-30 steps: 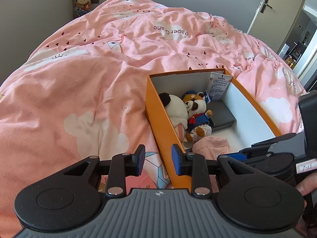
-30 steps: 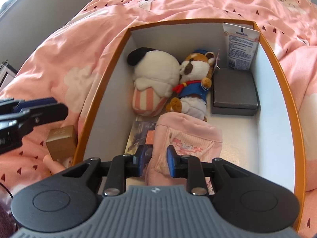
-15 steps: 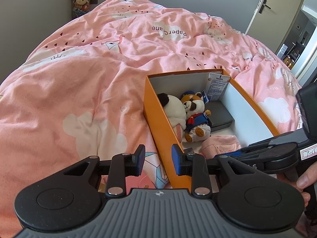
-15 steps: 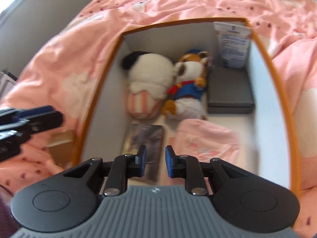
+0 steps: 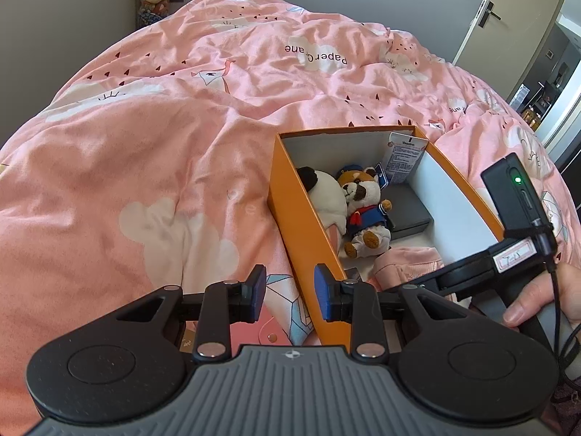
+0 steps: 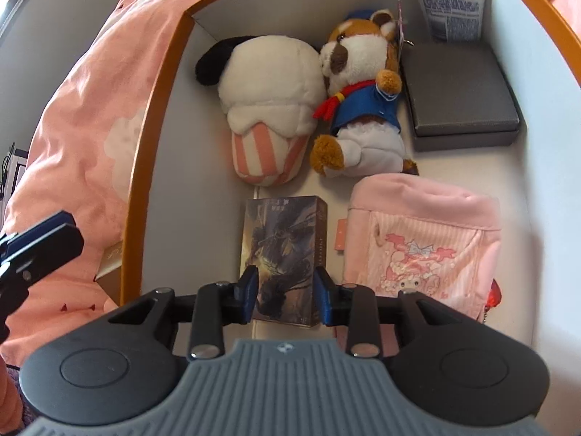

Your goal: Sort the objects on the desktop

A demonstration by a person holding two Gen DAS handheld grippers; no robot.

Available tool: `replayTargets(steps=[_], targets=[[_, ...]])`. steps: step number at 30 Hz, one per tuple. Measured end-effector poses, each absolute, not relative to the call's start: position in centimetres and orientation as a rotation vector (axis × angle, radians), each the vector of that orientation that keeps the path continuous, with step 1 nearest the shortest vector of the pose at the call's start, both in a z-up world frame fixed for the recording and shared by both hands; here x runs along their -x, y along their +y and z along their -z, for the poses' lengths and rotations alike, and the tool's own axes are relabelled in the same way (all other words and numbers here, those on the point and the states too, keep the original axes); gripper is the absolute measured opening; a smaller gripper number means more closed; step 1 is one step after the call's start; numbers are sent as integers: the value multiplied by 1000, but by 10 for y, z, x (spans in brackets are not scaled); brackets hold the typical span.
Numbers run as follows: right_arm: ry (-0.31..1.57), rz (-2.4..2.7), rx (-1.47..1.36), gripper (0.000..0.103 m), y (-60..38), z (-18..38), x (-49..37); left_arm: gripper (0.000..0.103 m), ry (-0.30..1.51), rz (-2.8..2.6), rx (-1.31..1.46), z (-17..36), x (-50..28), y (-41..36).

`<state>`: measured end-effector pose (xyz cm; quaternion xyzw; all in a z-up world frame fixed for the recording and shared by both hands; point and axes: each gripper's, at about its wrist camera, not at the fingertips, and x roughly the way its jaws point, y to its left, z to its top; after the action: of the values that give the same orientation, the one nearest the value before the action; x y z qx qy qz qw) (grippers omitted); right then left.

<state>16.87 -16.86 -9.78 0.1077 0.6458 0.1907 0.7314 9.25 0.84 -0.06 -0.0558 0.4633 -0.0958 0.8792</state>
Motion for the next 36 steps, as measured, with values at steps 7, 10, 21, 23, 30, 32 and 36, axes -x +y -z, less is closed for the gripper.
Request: replayTargets(steps=[7,10,21,23,30,32,36], targets=[[1382,-425,-204,33,-161,98,-175,34,973,193,119,3,-93,9],[1392,-435,-176,33,-158,98,-174,34,974,197,115,3,-93,8],[1269,-425,116,45,-196,52,-153,34,979,192,120,6,-94,10],[1292,-409,152,47,-210,54,-159,34,977,197,117,6,-93,9],[1298,-445,246,48,-210,70,-175,34,976,190,113,5,-90,8],[1293,-483,257,47,-205,72,-178,34,975,187,116,5,-90,9],[1293,-576,231,36,-199,78,-179,34,975,189,112,4,-91,9]])
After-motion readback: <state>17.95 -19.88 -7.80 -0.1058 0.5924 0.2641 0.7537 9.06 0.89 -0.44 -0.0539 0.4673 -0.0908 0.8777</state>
